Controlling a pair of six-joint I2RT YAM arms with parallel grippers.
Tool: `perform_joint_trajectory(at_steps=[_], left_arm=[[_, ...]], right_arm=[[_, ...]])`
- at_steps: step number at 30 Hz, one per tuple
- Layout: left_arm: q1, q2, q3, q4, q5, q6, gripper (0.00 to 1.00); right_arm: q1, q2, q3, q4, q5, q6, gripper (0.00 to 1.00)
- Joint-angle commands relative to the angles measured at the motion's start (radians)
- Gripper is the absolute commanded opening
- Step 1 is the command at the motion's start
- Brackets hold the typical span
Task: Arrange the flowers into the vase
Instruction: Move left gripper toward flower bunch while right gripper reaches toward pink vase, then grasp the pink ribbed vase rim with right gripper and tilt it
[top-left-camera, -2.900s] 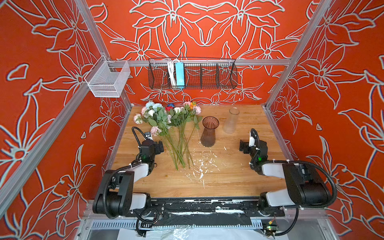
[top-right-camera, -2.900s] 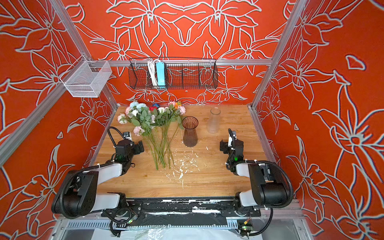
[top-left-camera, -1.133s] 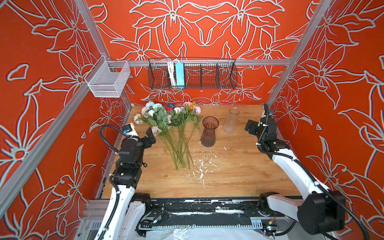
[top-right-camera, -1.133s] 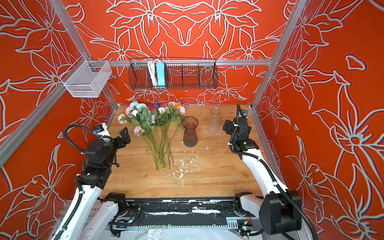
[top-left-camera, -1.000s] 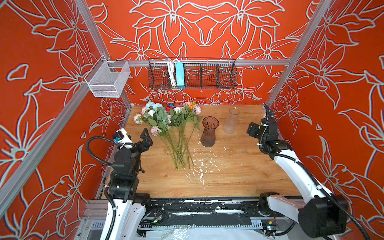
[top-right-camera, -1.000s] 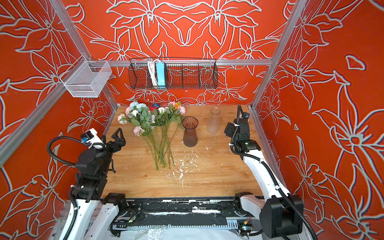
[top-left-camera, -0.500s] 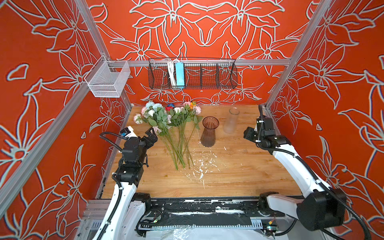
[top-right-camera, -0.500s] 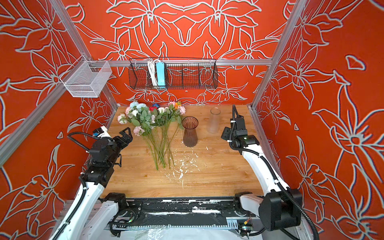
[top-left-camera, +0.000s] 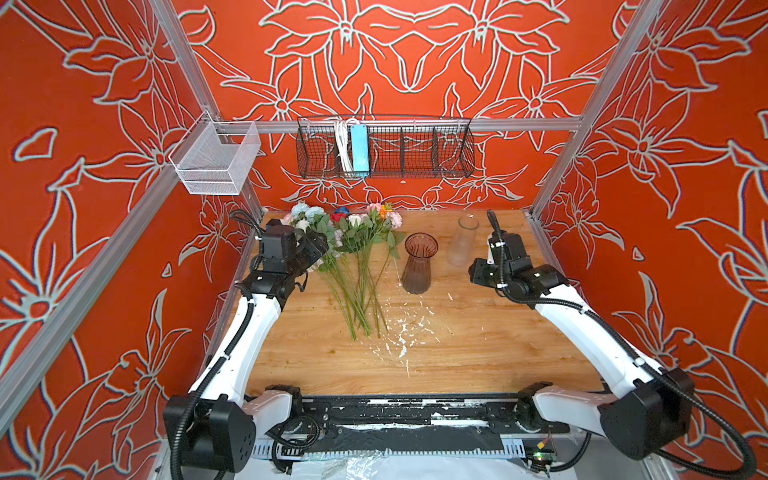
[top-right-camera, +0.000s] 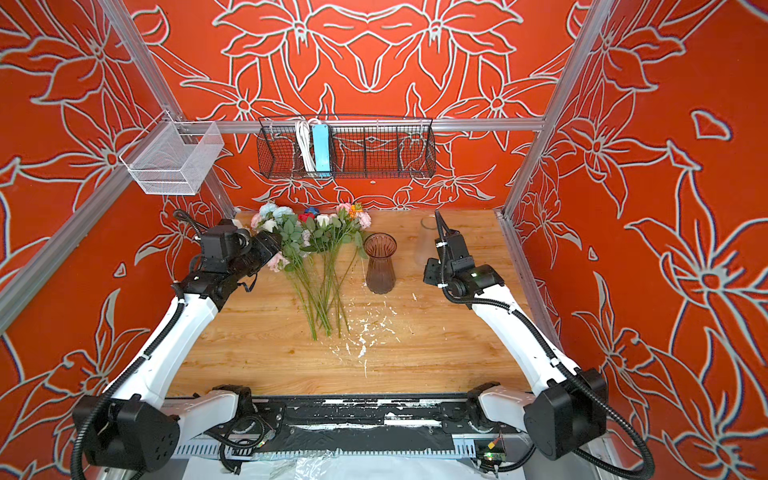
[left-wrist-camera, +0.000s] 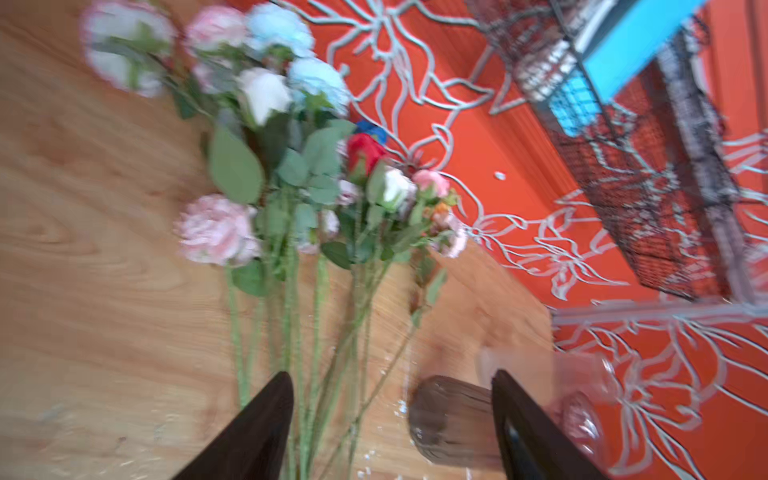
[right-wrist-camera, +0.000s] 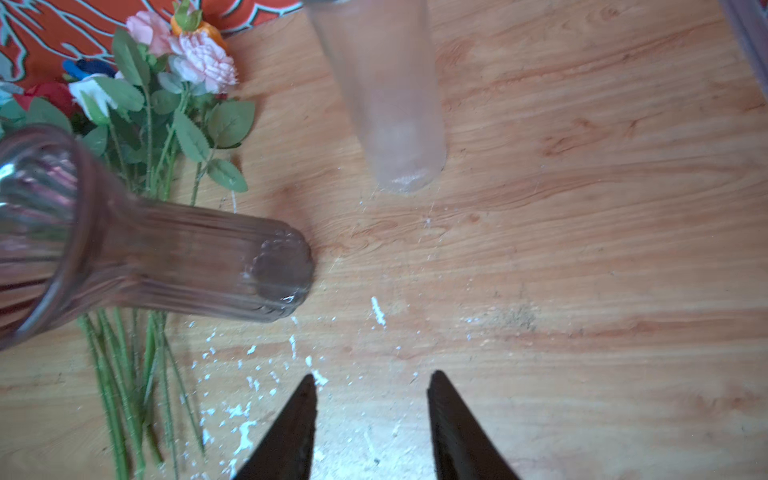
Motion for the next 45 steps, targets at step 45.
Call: perform_joint_trajectory(at_steps=[45], left_arm=[[0.007, 0.093, -0.045, 0.084, 0.353, -0.066, 0.77]], right_arm=[[0.168, 0.675, 0.871, -0.412, 0.085, 0.069, 0.47]])
